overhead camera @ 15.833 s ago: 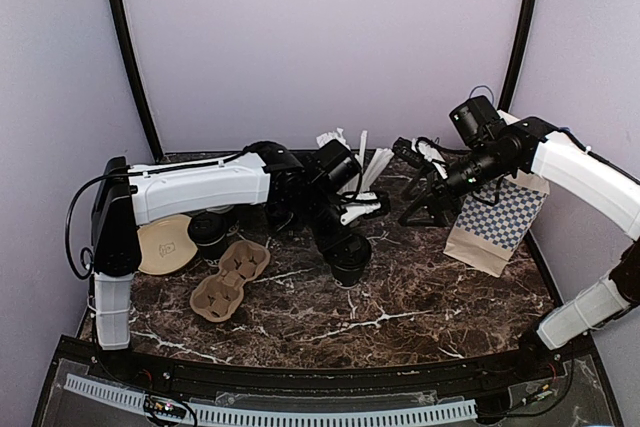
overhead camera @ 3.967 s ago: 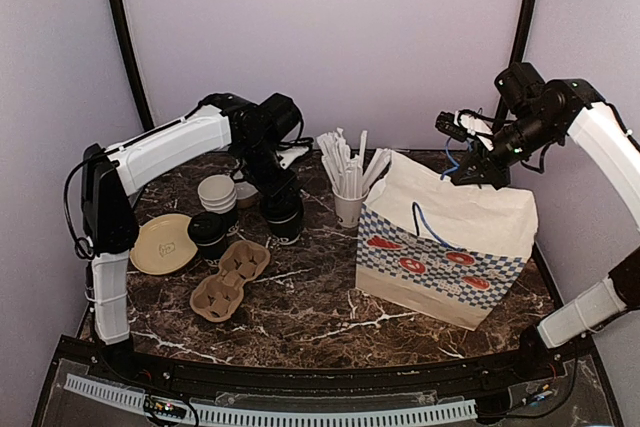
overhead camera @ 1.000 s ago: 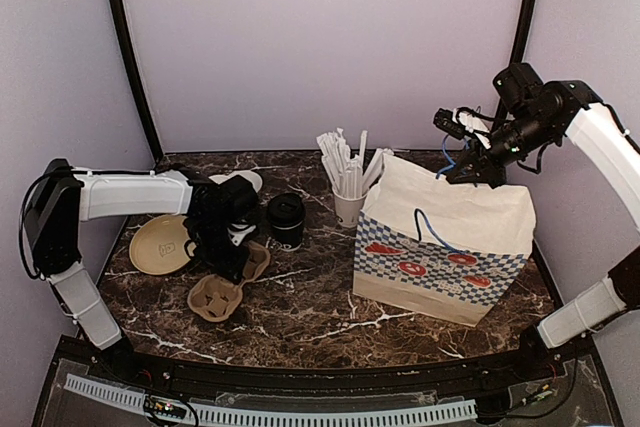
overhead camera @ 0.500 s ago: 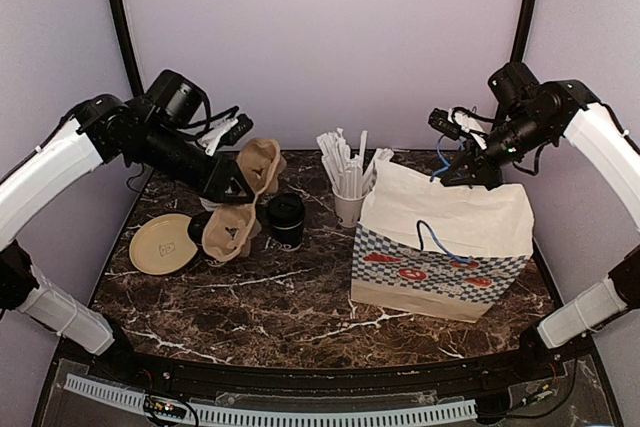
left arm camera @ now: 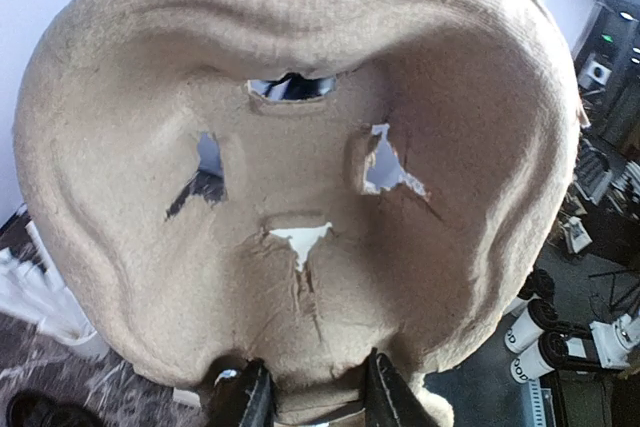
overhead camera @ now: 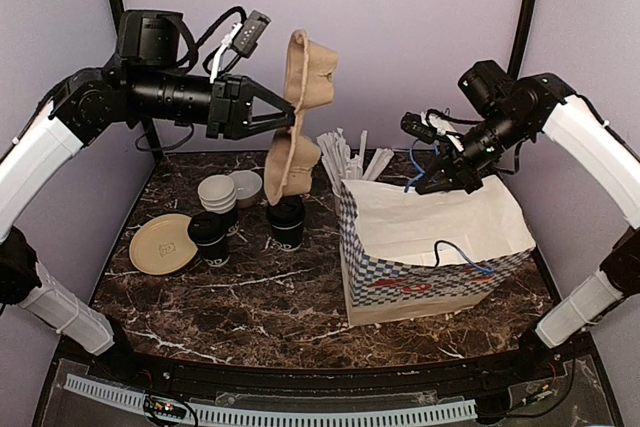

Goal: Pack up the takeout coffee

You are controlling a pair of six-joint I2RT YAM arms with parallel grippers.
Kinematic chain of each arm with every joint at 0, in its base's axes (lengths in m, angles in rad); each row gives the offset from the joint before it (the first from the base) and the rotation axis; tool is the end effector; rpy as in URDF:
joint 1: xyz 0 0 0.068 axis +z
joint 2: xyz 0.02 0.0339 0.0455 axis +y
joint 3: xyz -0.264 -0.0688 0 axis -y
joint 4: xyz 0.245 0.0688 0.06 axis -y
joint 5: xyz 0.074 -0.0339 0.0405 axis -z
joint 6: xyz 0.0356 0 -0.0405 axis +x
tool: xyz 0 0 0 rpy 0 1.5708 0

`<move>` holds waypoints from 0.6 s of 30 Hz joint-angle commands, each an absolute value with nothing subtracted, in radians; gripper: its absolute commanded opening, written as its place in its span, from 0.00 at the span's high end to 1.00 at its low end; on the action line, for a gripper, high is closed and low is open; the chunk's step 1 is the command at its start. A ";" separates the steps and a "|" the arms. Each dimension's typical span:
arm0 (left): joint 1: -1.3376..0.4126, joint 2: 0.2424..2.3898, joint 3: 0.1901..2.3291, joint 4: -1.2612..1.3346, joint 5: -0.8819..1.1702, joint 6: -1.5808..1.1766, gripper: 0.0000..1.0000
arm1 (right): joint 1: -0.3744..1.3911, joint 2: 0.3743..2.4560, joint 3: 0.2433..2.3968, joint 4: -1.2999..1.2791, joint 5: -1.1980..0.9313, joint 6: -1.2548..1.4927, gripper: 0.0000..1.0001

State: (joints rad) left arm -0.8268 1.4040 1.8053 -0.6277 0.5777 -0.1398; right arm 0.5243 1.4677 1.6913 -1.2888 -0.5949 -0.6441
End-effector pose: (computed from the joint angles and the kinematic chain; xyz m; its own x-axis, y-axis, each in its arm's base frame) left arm 0.1749 -0.2188 0.5015 -0.2866 0.1391 -0.9479 0.9461 0.1971 -0.2572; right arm 0.2225 0.1517 0.3984 -0.2156 -0.6991 -0.6817 -0.9742 0.2017 0.1012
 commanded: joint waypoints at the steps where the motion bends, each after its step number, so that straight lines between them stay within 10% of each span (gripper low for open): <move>1: -0.908 1.489 1.857 -0.385 0.726 -0.086 0.67 | 0.538 1.490 1.759 -1.304 -0.667 -0.618 1.00; 18: -1.047 1.761 1.987 -0.511 0.557 0.142 0.66 | 0.559 1.603 1.895 -1.372 -0.832 -0.607 1.00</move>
